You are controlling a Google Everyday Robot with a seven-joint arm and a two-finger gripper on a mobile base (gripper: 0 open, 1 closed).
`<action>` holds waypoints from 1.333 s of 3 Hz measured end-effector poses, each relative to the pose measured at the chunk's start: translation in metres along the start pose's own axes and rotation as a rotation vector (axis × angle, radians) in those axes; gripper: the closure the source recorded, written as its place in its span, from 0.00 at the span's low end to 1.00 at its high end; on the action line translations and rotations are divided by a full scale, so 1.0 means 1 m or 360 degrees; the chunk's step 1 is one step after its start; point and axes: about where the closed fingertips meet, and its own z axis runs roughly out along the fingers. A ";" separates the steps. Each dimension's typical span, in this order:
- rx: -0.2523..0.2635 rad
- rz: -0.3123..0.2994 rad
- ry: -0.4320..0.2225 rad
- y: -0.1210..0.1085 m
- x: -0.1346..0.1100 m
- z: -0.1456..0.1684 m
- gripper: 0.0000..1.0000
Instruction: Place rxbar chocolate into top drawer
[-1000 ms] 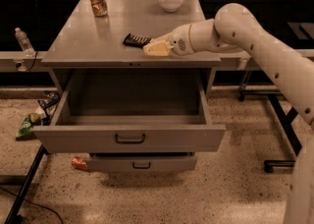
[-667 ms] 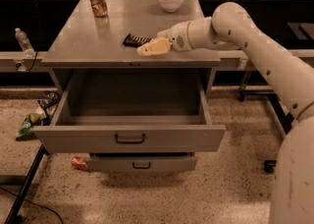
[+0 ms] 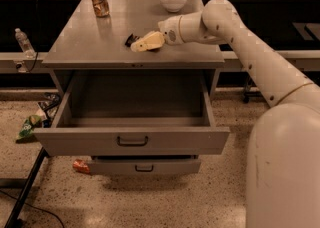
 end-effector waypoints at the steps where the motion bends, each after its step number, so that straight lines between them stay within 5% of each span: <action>1: 0.0025 -0.0060 -0.0012 -0.009 -0.002 0.016 0.00; 3: 0.0073 -0.0125 0.0001 -0.023 0.002 0.030 0.00; 4: 0.0074 -0.0136 0.0005 -0.025 0.006 0.032 0.14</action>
Offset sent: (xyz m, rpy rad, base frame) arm 0.0395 0.0098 -0.0091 -0.0506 -0.1032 -0.0239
